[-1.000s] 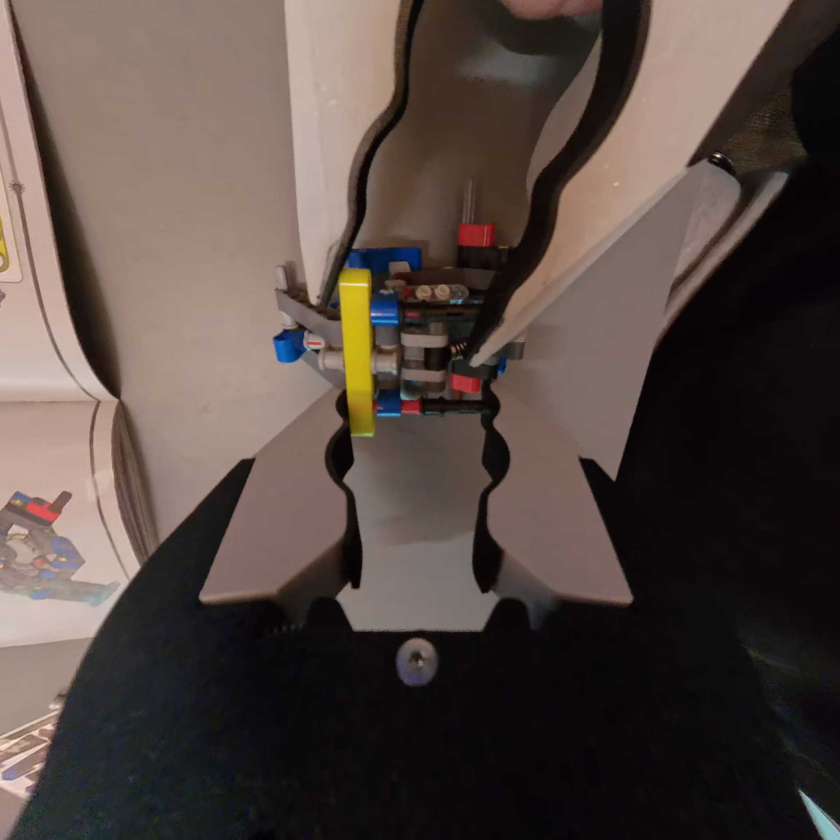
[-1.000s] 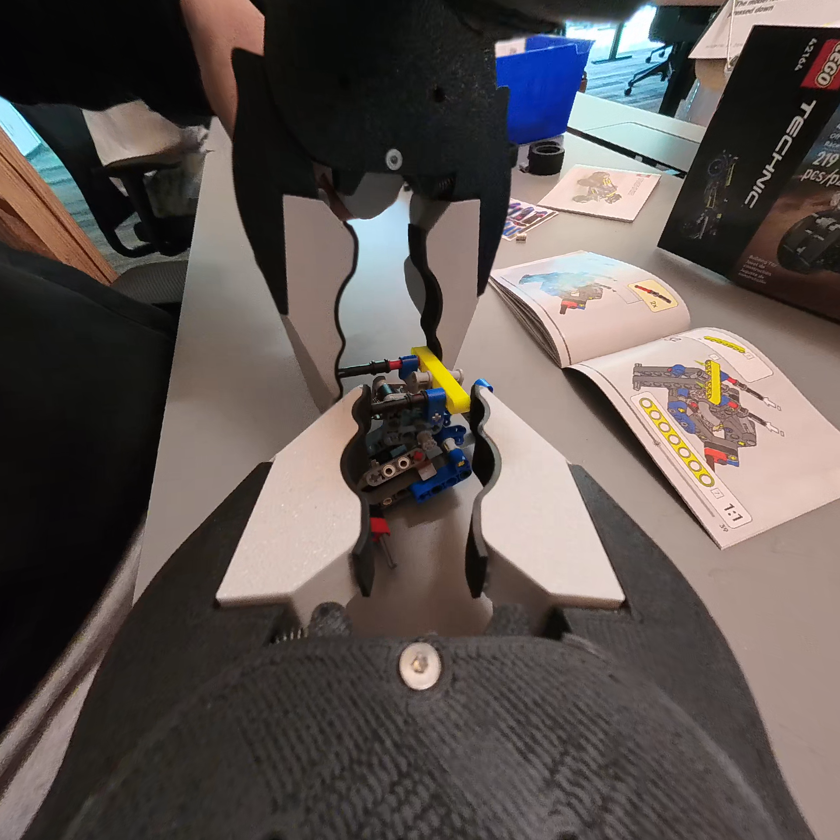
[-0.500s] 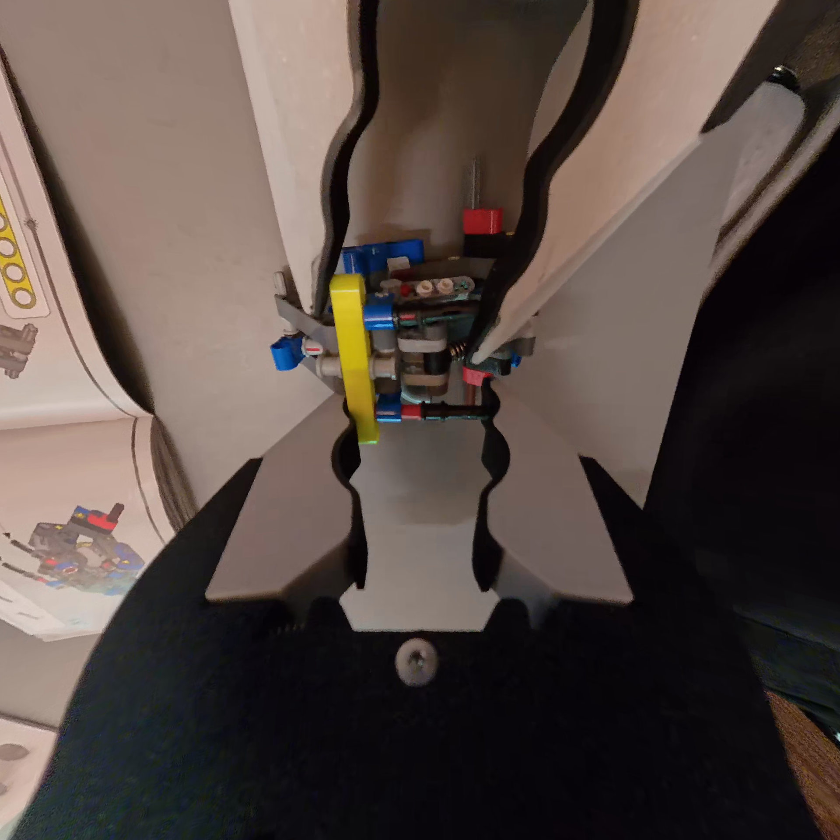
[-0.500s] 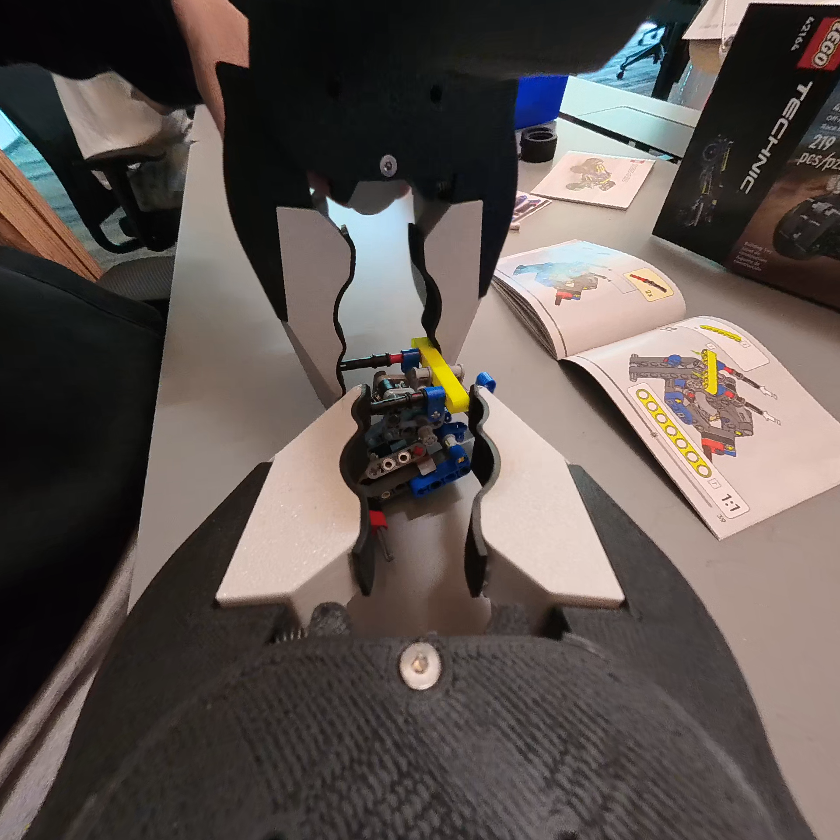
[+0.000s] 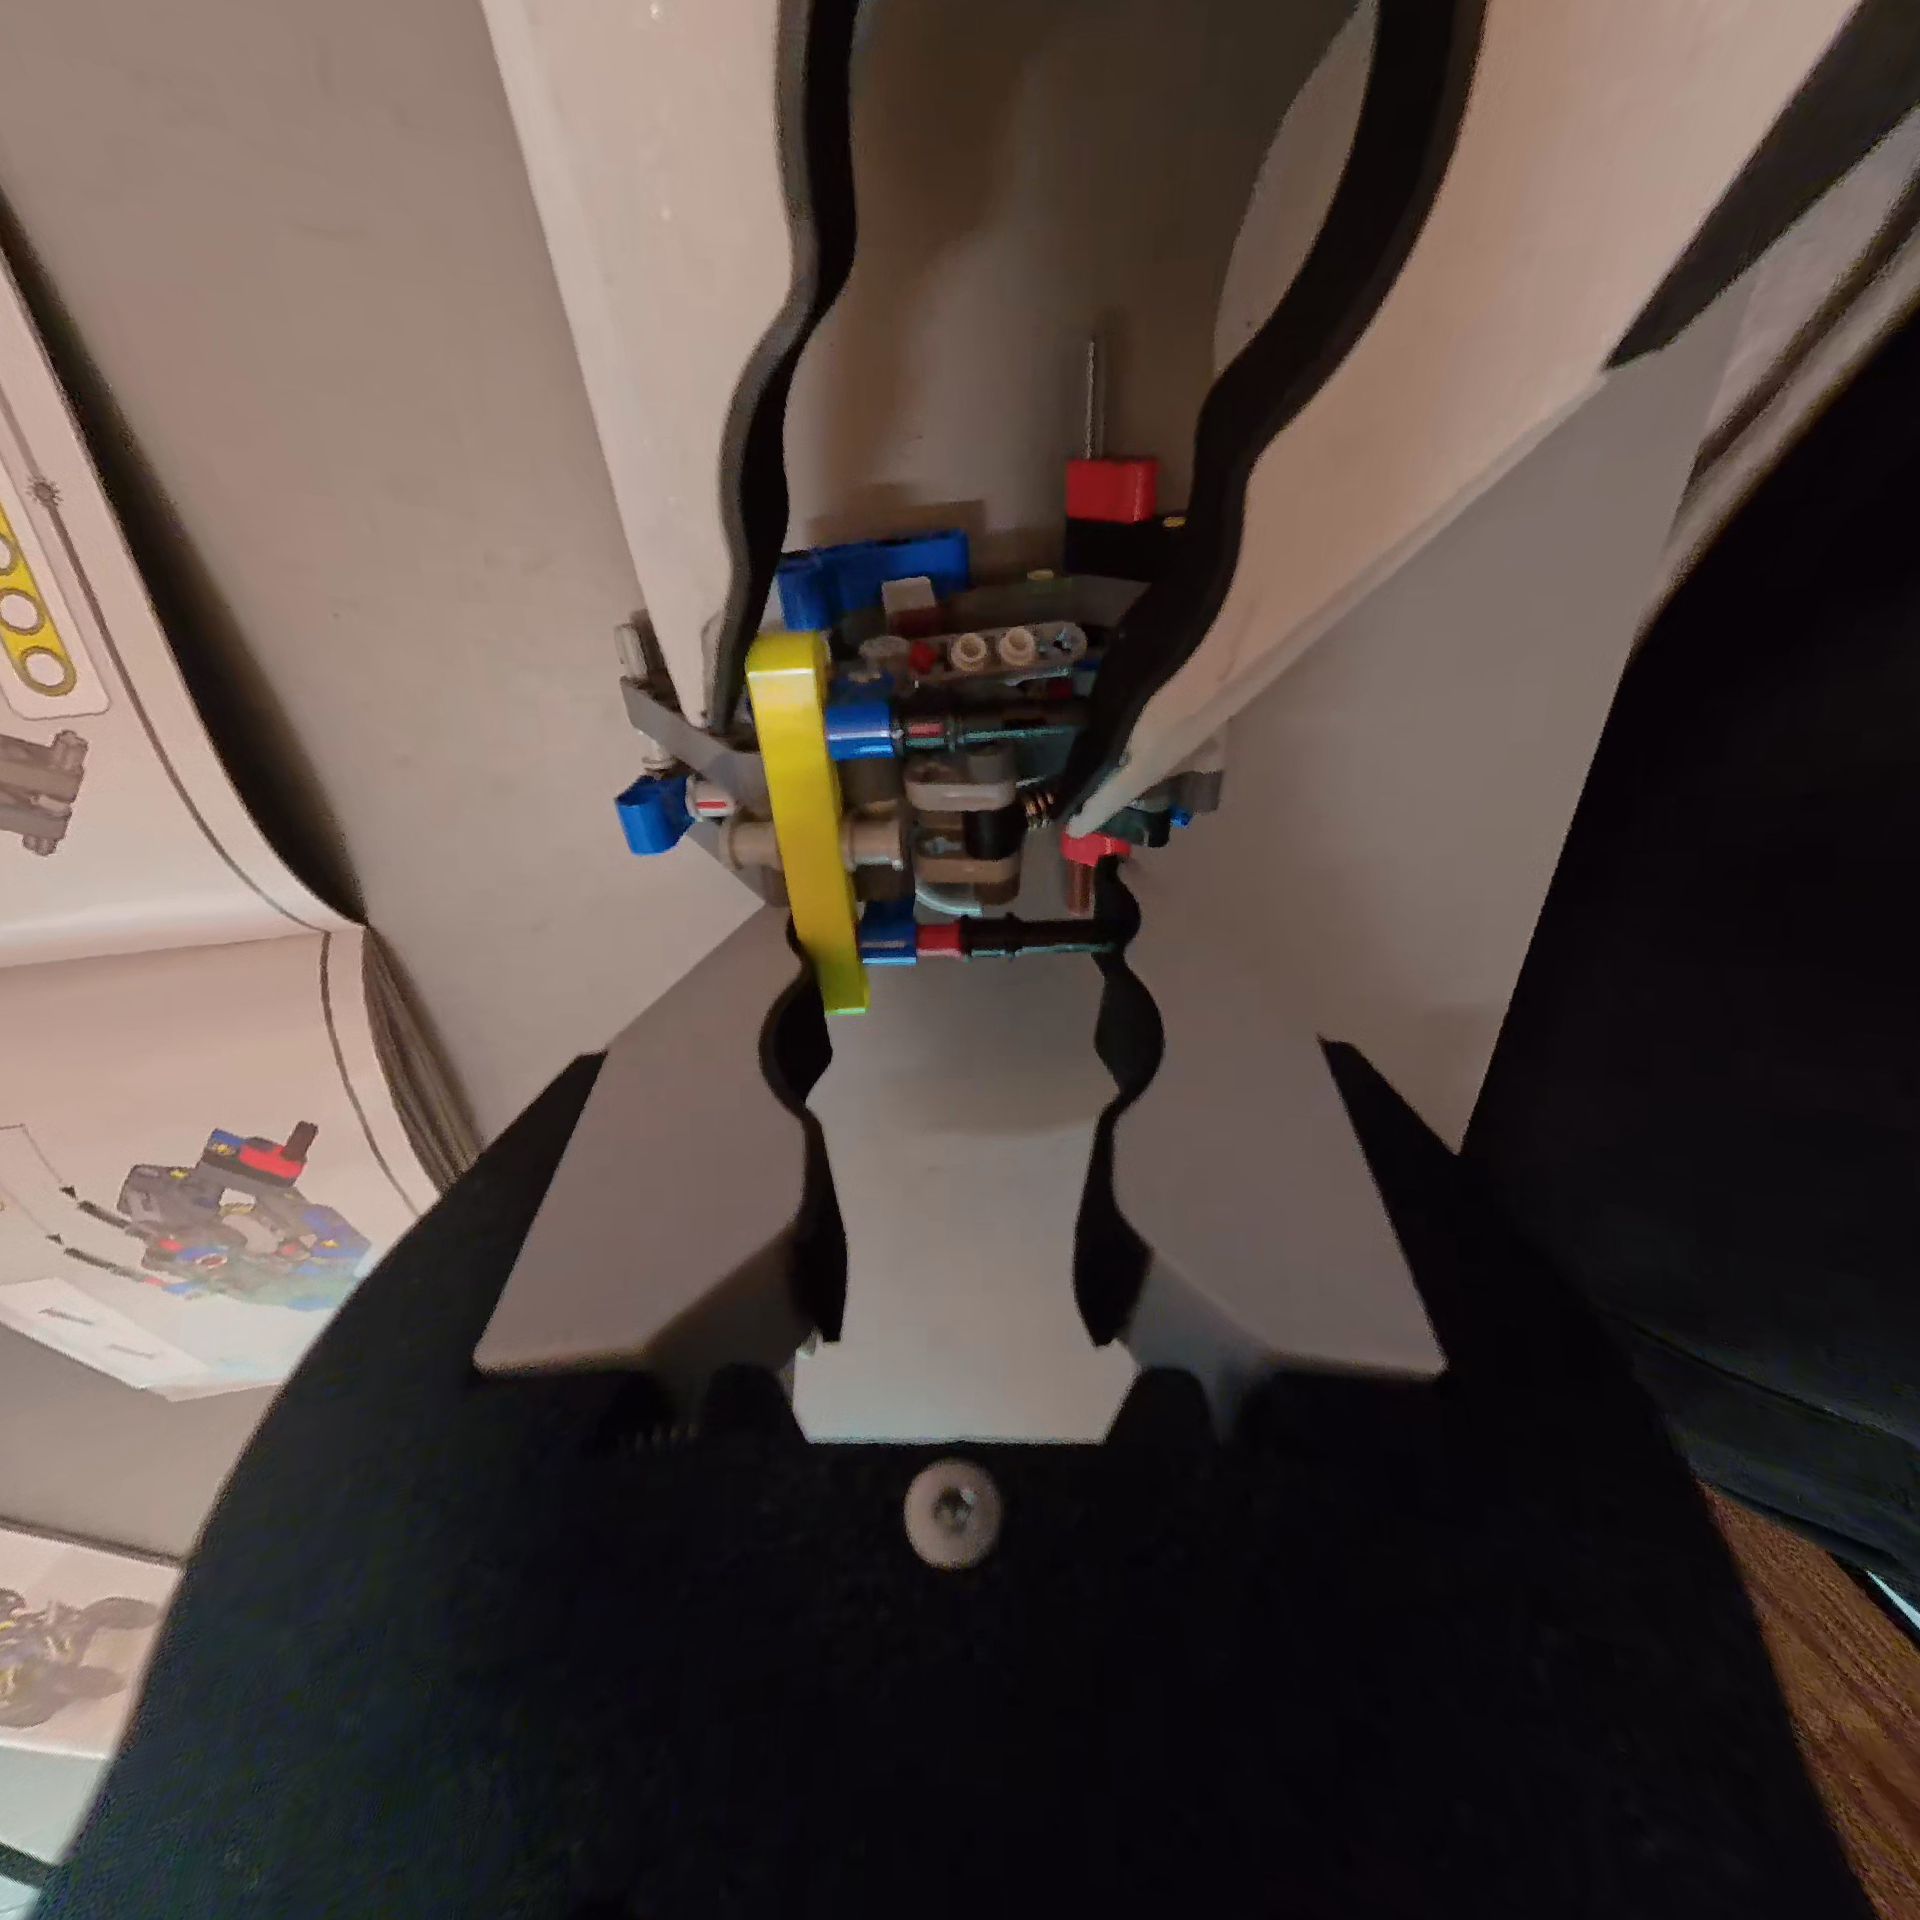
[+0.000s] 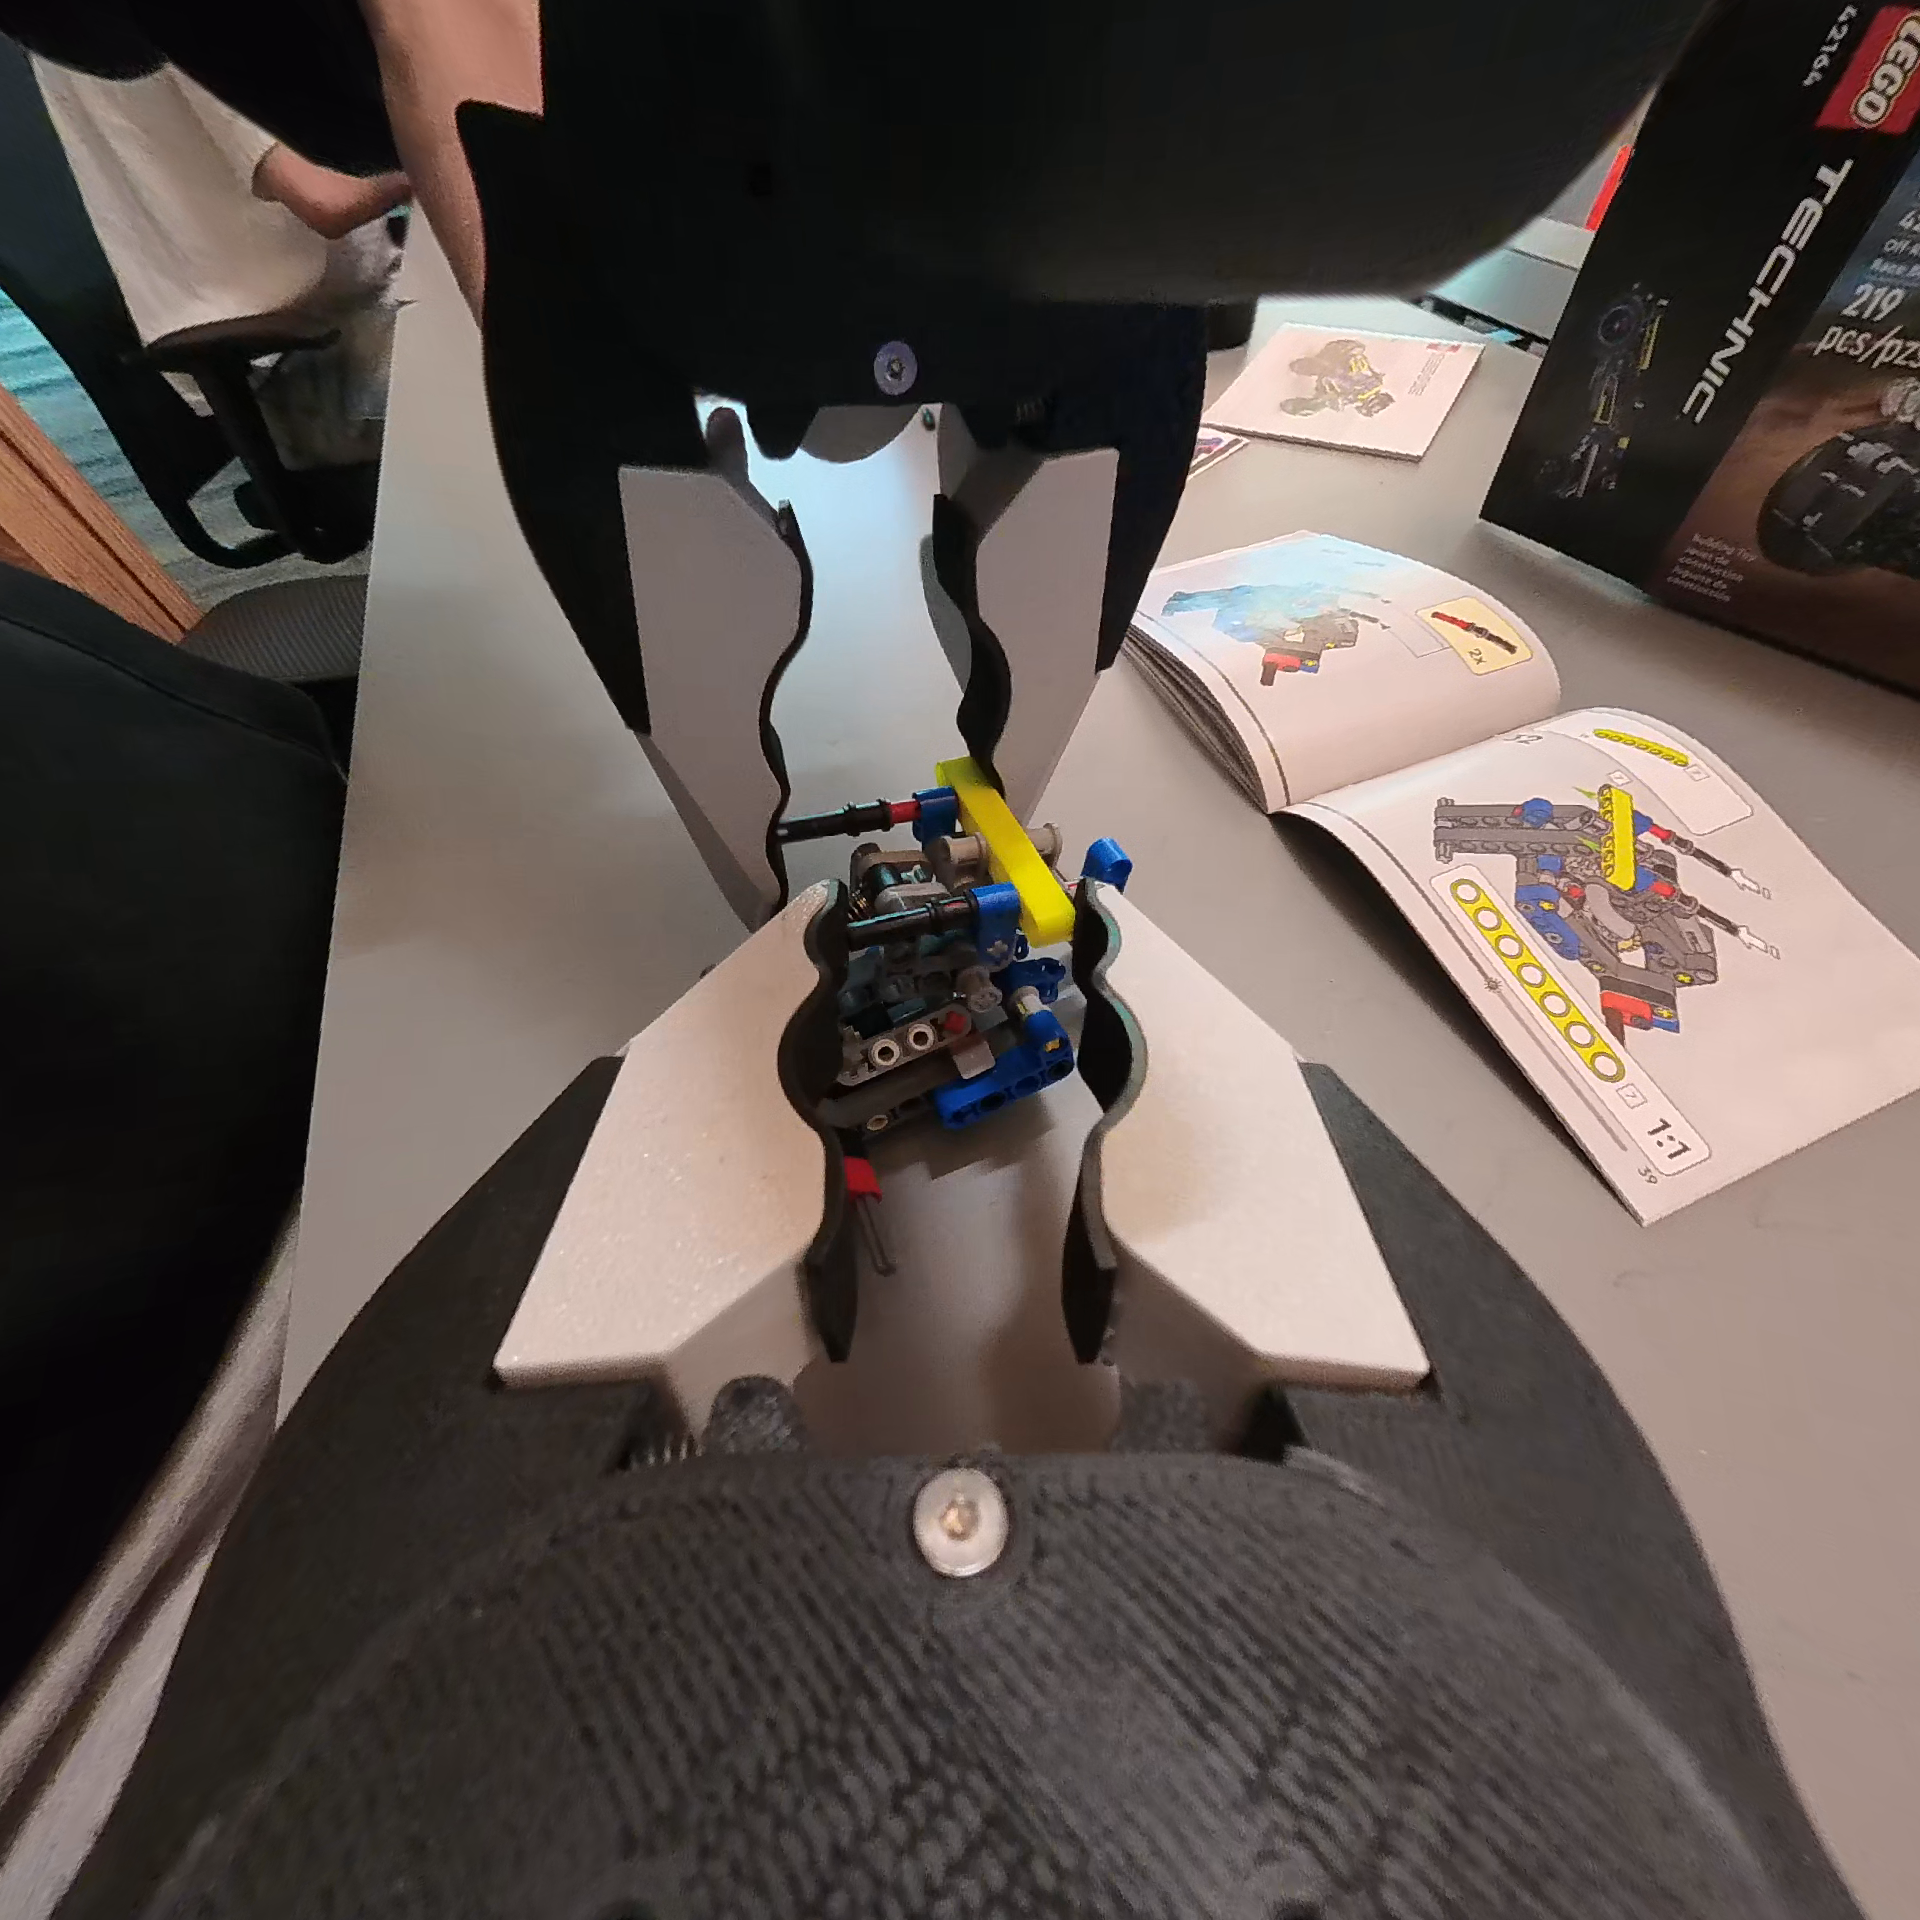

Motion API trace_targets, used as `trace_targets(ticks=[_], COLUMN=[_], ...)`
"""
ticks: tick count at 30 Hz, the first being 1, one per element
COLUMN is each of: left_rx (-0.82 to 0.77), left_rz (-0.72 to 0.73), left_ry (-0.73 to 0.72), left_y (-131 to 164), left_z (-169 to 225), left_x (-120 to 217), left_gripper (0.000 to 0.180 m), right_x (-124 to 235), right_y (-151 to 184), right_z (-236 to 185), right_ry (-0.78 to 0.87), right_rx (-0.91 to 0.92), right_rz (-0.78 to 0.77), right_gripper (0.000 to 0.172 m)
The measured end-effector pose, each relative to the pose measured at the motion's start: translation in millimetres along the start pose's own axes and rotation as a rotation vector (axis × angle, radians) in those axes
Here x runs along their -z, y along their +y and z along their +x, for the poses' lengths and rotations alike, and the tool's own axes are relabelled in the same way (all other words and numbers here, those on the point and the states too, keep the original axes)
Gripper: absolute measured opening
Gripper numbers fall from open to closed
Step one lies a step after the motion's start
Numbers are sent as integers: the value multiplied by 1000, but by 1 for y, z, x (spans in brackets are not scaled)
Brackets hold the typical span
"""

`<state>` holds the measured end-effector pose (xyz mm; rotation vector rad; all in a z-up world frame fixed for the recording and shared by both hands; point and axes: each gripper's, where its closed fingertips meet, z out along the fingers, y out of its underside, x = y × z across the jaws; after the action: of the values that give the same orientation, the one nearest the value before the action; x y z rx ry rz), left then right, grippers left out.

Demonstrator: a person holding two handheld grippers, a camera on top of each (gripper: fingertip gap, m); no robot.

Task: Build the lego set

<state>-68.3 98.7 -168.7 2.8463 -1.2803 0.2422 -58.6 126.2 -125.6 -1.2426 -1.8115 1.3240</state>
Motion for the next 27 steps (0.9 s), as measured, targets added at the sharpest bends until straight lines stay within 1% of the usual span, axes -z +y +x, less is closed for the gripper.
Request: trace_targets(ticks=[11,27], left_rx=[-18,-60], left_rz=[47,32], left_ry=[19,20], left_y=[-2,-1], left_z=[0,-3], left_x=[-1,0], left_gripper=[47,46], right_x=[1,1], right_y=[-2,-4], right_z=[0,3], right_ry=[3,13], right_rx=[-9,-25], right_rz=[16,27], right_gripper=[41,40])
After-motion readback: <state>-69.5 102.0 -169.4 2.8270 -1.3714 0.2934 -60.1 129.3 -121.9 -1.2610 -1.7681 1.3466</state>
